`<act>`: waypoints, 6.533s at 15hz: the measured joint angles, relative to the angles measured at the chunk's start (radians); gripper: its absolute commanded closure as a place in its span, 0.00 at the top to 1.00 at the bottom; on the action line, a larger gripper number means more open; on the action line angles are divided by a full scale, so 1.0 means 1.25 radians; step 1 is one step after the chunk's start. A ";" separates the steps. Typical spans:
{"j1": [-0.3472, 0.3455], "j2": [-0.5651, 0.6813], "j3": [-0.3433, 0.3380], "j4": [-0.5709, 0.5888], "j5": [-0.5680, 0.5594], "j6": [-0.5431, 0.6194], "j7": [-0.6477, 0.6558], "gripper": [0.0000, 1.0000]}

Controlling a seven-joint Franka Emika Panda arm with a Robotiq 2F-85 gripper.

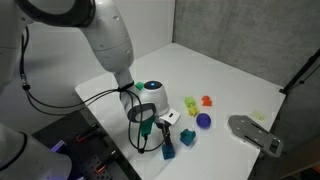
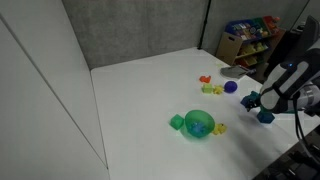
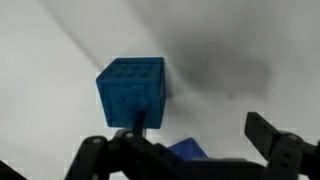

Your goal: Move the blue block to the left

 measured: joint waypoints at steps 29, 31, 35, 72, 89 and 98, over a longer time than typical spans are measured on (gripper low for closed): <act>0.047 0.062 0.026 0.001 0.000 0.071 -0.029 1.00; 0.052 0.066 0.032 0.001 0.000 0.071 -0.029 1.00; 0.045 0.074 0.073 0.002 0.000 0.060 -0.029 1.00; -0.269 -0.007 0.155 0.054 -0.131 -0.122 -0.336 0.34; -0.035 0.009 0.154 0.167 -0.131 -0.198 -0.194 0.31; 0.034 0.075 0.179 0.369 -0.131 -0.393 -0.079 0.81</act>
